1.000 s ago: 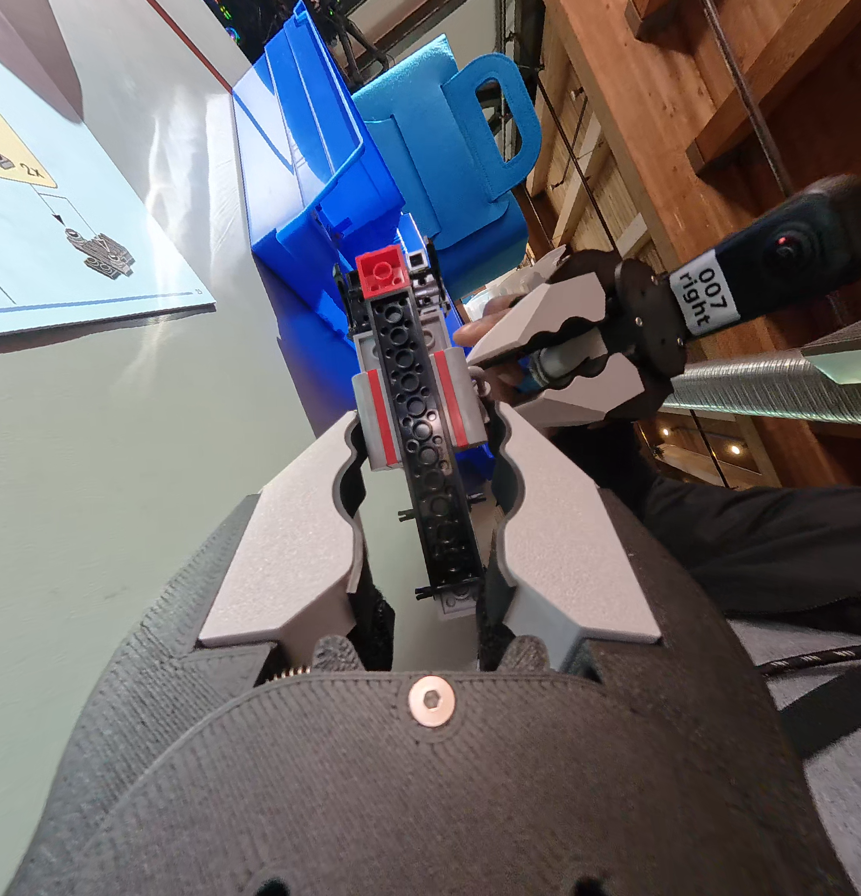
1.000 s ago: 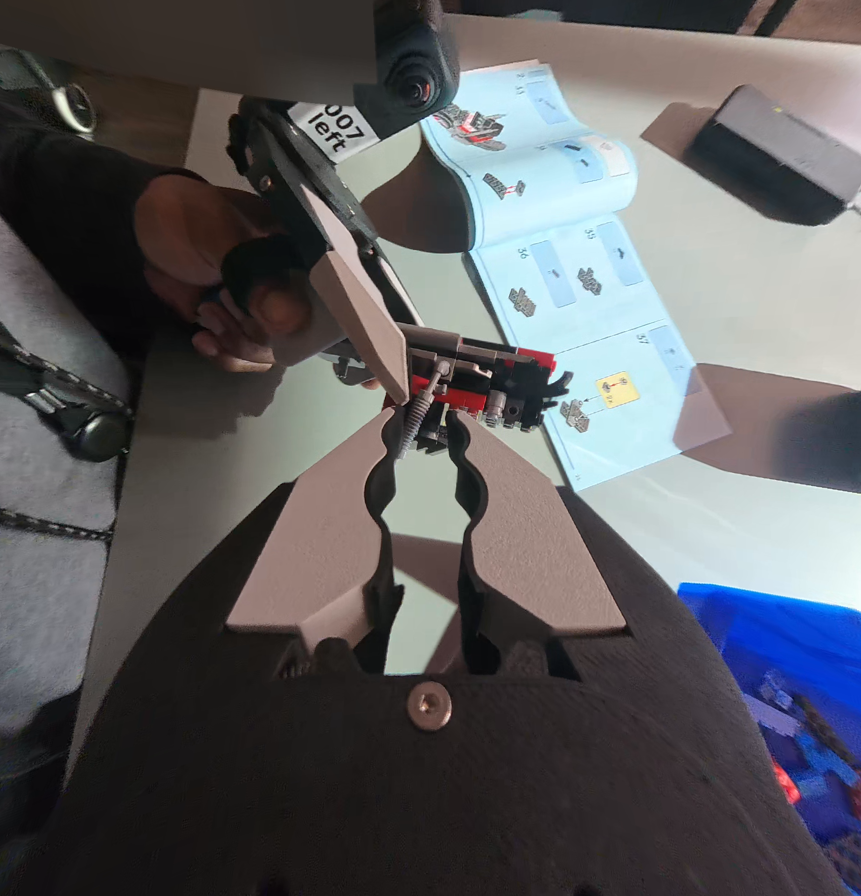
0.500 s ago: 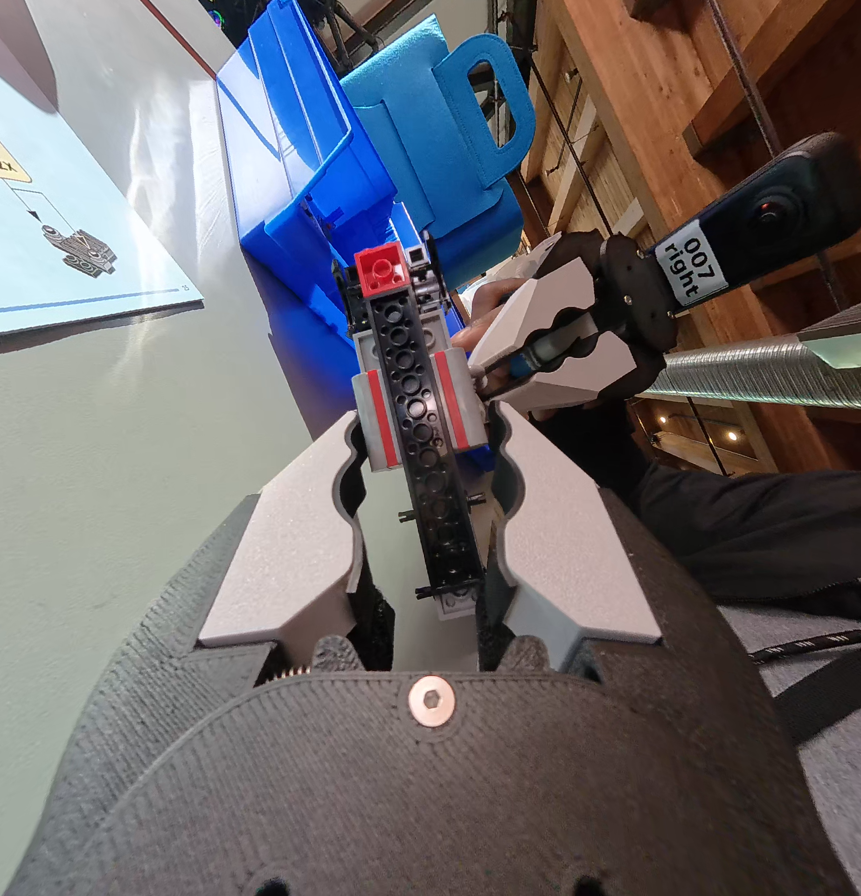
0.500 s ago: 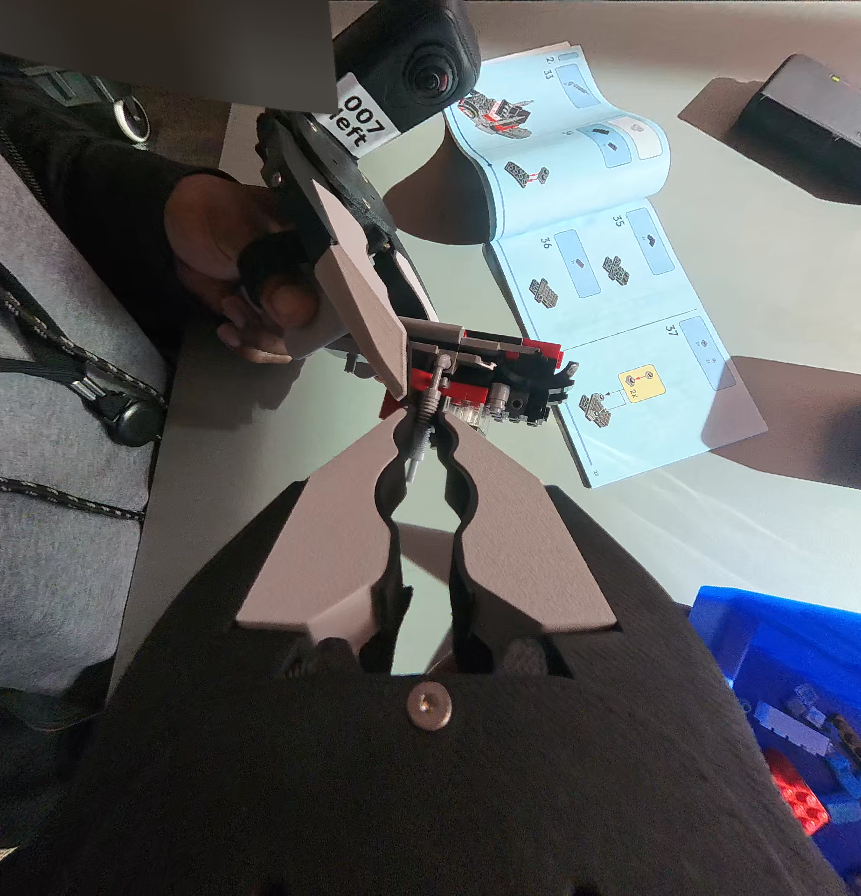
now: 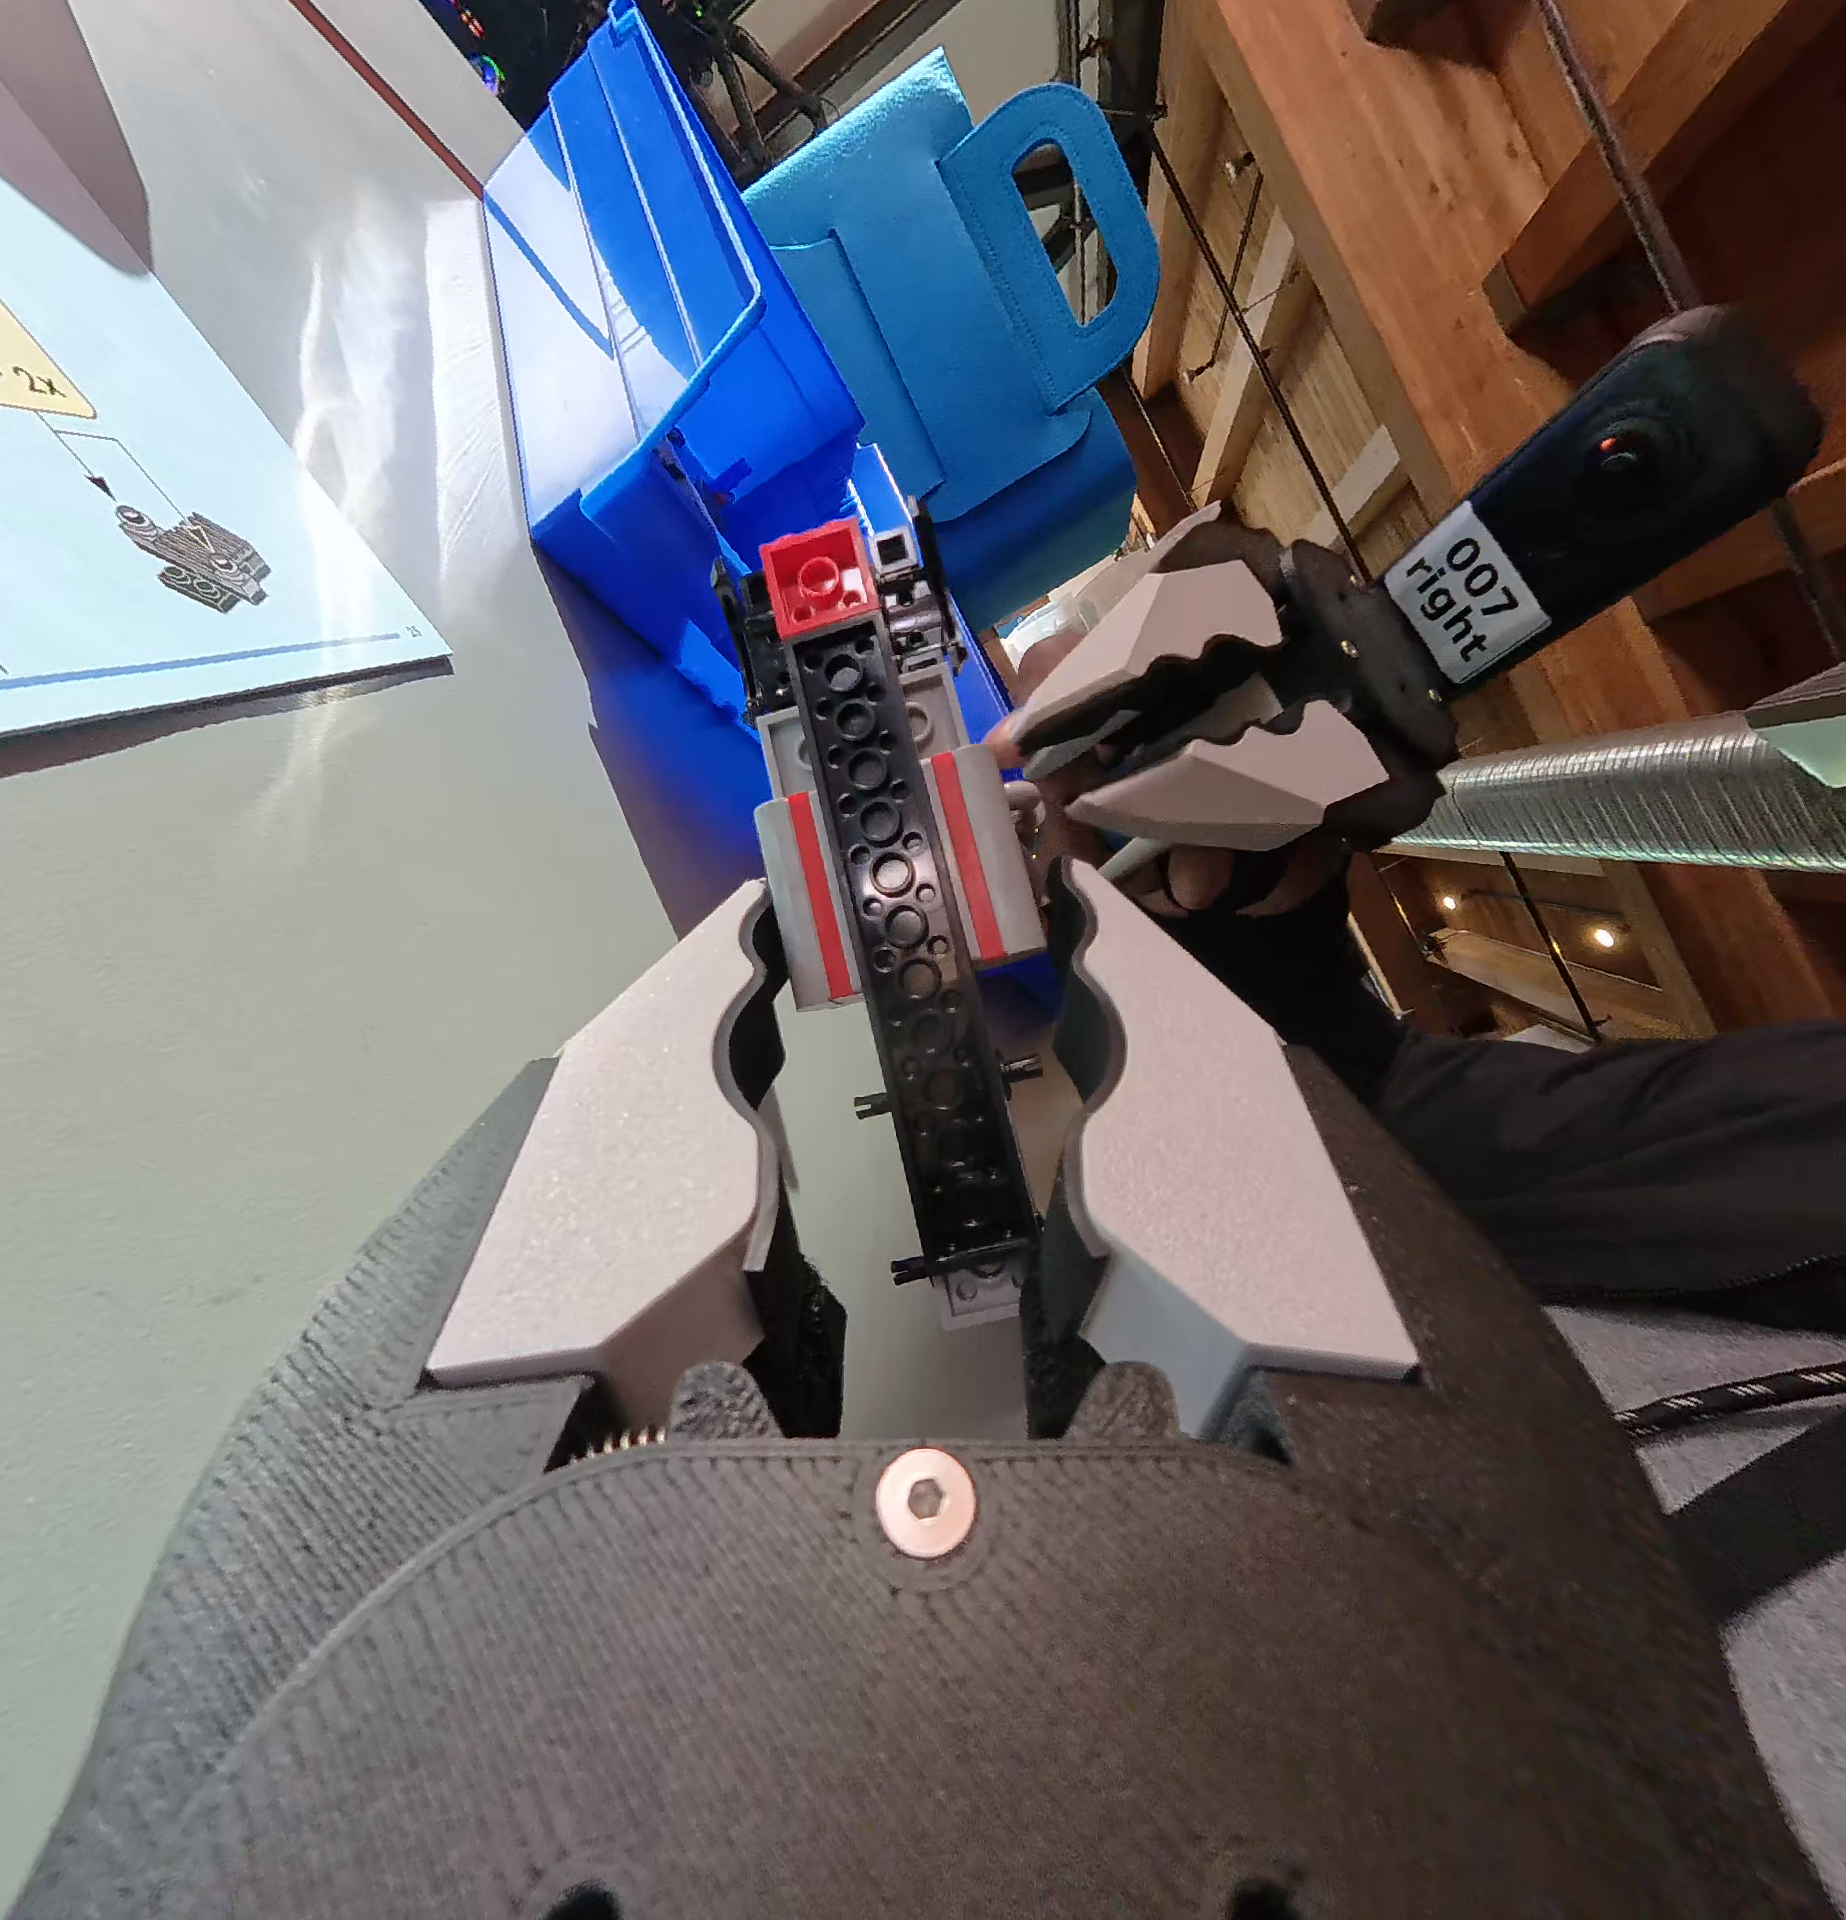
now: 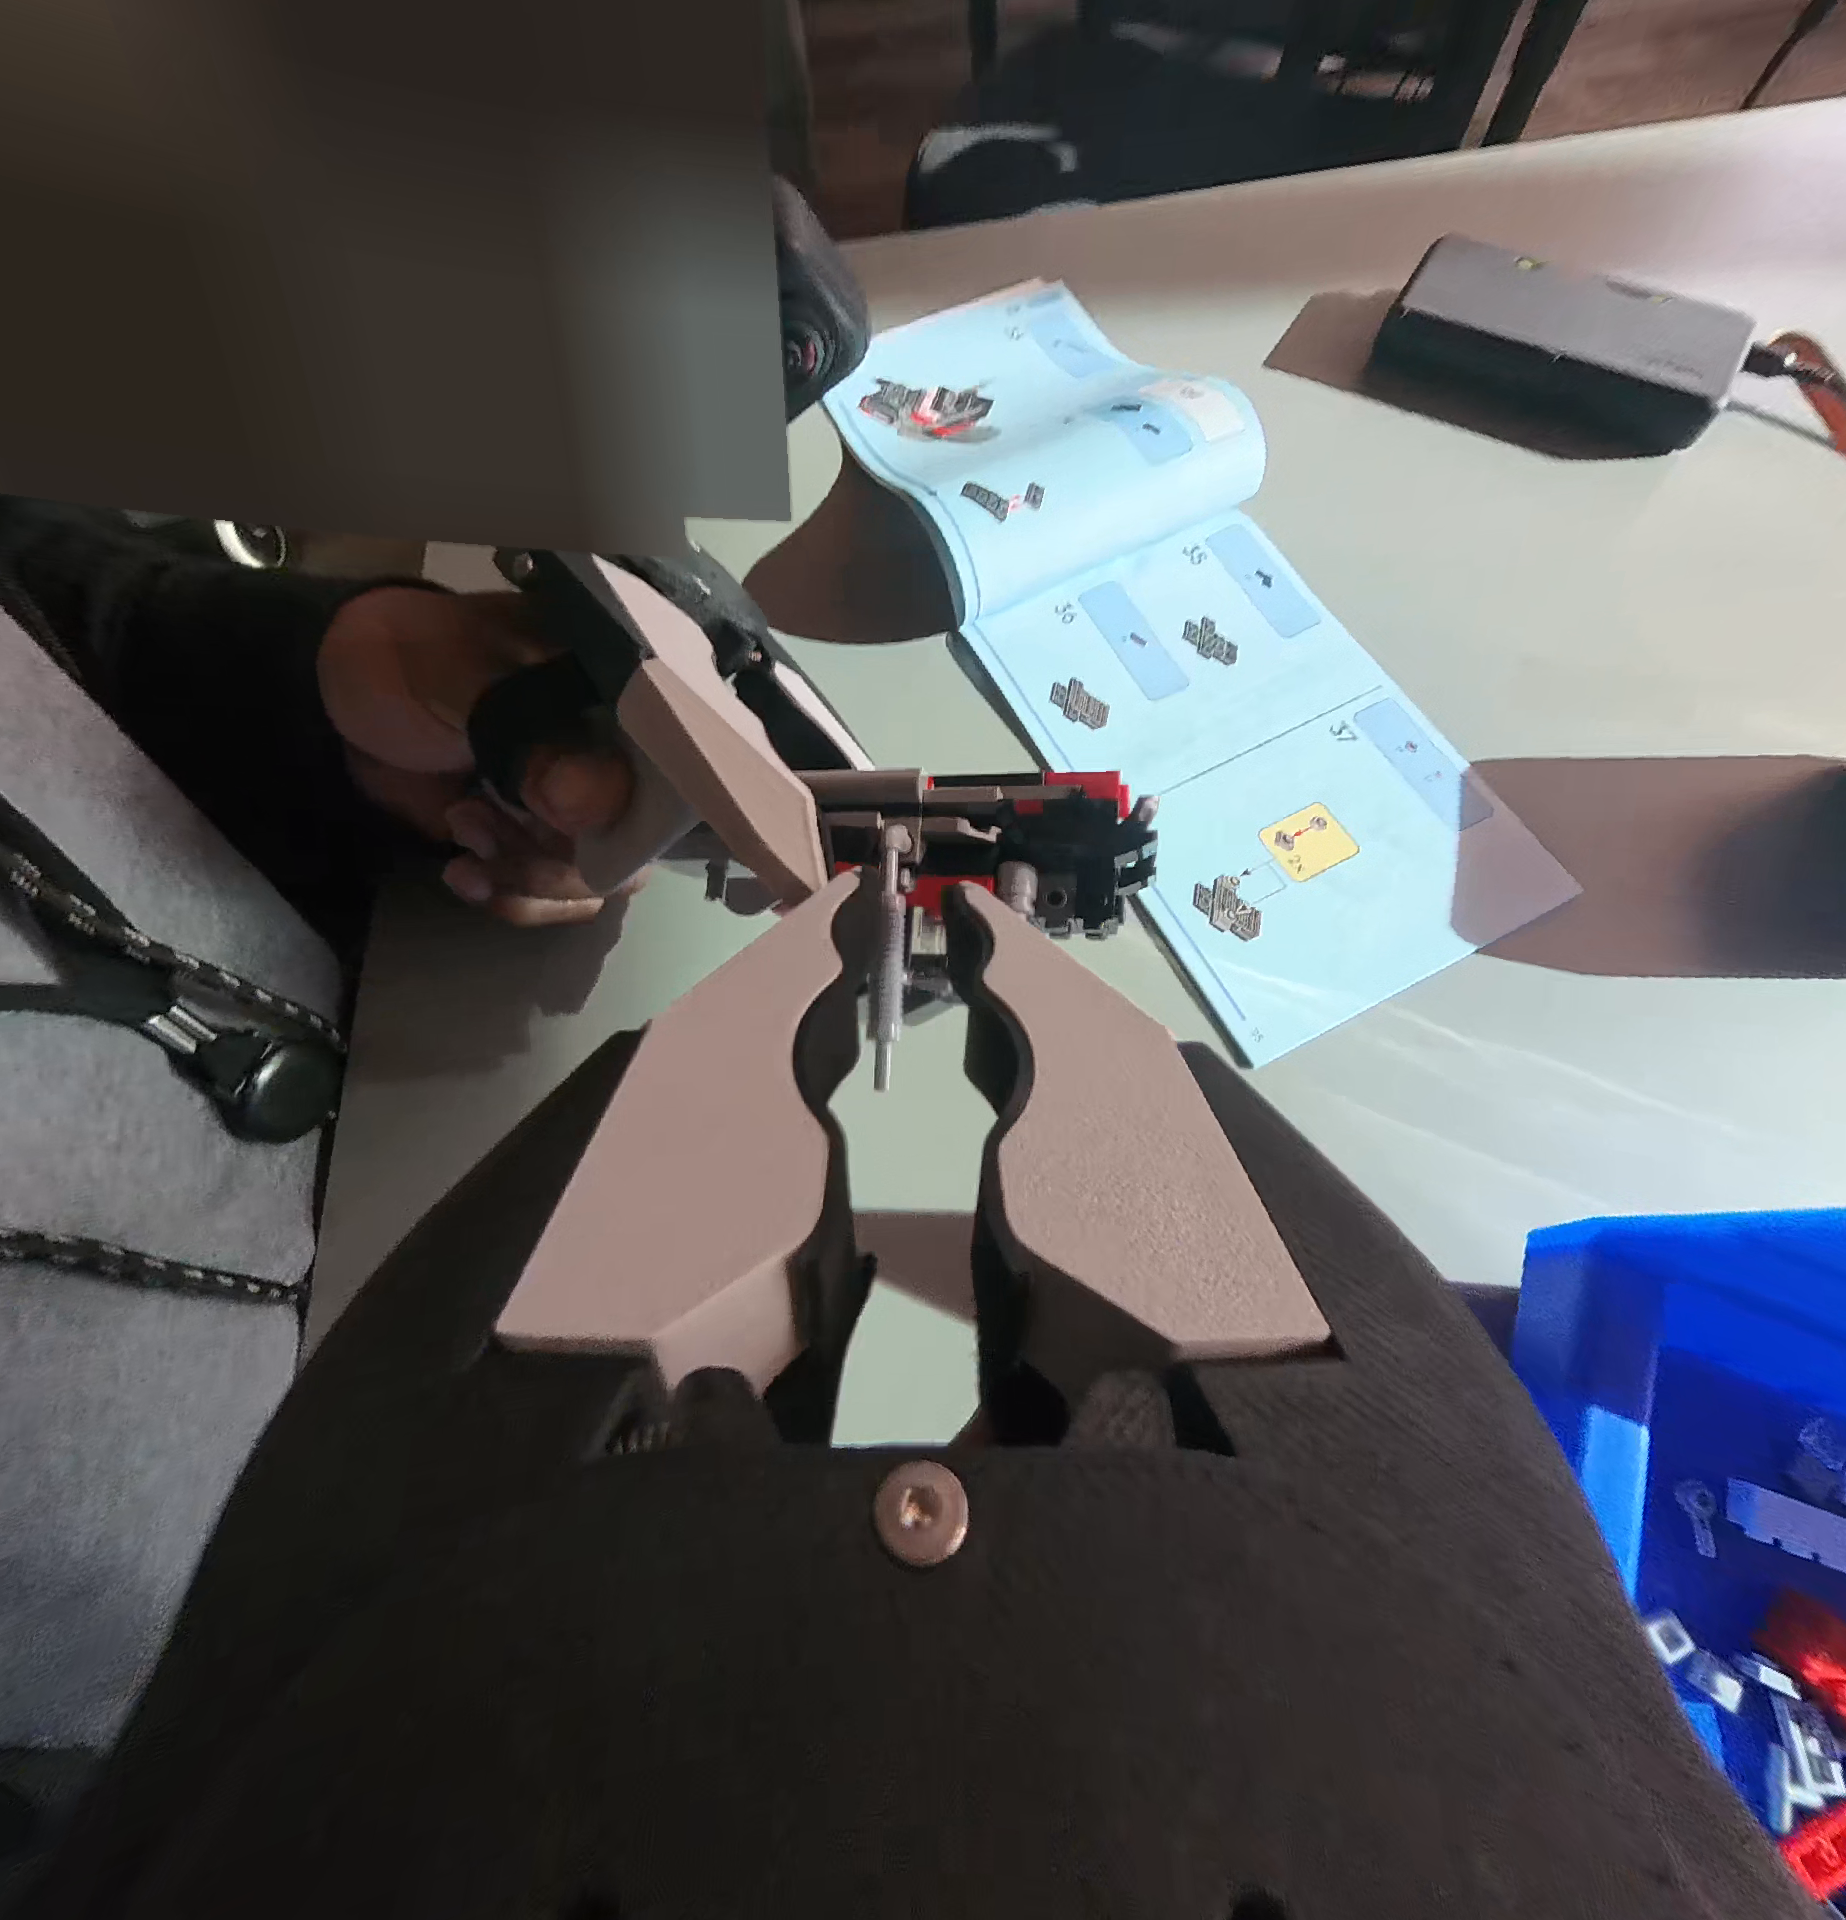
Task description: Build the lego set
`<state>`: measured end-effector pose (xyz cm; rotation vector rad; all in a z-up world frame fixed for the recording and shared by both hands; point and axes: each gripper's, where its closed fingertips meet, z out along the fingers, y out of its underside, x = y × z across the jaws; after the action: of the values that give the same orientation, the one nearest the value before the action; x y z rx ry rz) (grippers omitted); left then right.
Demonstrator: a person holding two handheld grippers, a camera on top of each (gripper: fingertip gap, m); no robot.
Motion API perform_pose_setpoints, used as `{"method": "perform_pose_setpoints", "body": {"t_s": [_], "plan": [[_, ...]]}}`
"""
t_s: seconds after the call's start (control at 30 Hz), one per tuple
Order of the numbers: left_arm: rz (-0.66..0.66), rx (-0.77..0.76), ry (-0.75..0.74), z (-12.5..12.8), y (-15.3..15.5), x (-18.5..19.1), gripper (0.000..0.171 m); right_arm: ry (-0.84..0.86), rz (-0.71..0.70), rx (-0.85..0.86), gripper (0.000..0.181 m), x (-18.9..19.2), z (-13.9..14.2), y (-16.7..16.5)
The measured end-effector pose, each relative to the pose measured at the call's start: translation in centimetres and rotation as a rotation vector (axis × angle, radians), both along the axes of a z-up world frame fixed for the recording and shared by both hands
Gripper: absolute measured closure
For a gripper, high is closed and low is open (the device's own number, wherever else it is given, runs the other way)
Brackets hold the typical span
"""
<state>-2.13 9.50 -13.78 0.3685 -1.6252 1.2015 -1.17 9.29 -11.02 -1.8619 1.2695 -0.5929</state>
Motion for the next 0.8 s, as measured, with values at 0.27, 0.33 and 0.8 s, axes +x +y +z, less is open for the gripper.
{"method": "perform_pose_setpoints", "body": {"t_s": [0.27, 0.33, 0.8], "plan": [[0.015, 0.011, -0.081, -0.4, -0.1, -0.5, 0.12, -0.046, 0.037, -0.094, 0.178, 0.3, -0.3, 0.9], [0.024, 0.017, -0.107, -0.6, -0.1, -0.5, 0.12, -0.049, 0.04, -0.138, 0.18, 0.3, -0.5, 0.7], [0.061, 0.024, -0.209, -1.0, -0.2, -0.4, 0.121, -0.016, 0.084, -0.28, 0.178, -0.2, -1.1, 0.6]]}}
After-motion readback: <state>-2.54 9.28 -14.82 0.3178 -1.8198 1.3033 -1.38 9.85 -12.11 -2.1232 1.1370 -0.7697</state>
